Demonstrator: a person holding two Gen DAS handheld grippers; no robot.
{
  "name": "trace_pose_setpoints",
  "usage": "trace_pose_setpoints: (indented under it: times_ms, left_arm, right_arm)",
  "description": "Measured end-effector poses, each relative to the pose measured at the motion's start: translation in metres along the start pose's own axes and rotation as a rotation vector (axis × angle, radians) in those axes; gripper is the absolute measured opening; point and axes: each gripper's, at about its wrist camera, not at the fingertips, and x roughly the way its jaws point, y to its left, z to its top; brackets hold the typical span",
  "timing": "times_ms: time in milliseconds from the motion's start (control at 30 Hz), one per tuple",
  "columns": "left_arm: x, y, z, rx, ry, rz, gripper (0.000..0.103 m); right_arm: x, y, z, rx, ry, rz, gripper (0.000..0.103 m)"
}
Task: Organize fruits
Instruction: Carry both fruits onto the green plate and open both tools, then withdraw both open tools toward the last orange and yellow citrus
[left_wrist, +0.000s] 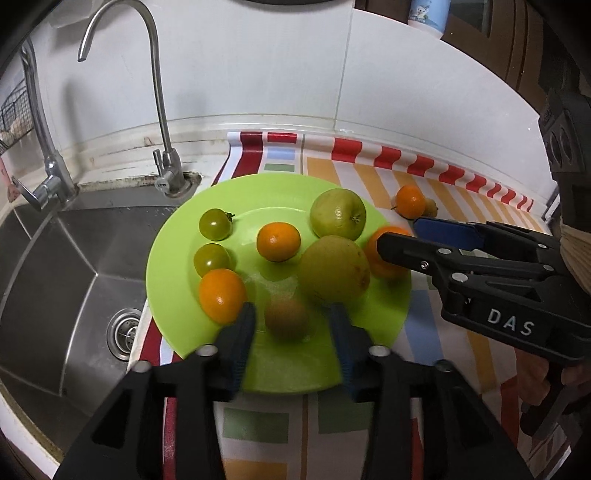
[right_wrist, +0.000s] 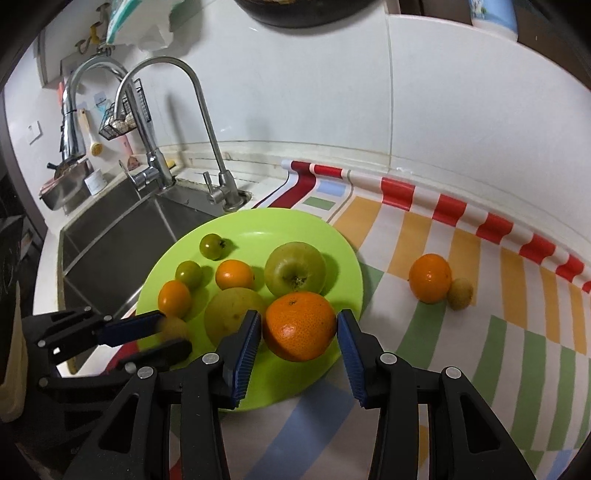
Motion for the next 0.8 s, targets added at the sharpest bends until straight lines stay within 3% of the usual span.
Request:
trace_pose_setpoints:
  times_ms: [33,67,800]
  left_arm:
    - [-0.001,0.000,0.001,0.000,-0.004,0.004,0.045]
    - [-0.002,0.001,0.002,0.001,-0.007,0.007,0.045]
    - [-0.071,-0.043,0.007,0.083,-0.200,0.021,0.058]
  right_arm:
    - [0.001,-0.001,0.001,0.003,-0.002,0.002,0.055]
    - [0.000,-0.001,0.001,0.007,-0.010,-0.004,0.056]
    - [-0.099,-0.014,-0.020,0.052,-0.176,-0.148,0.060]
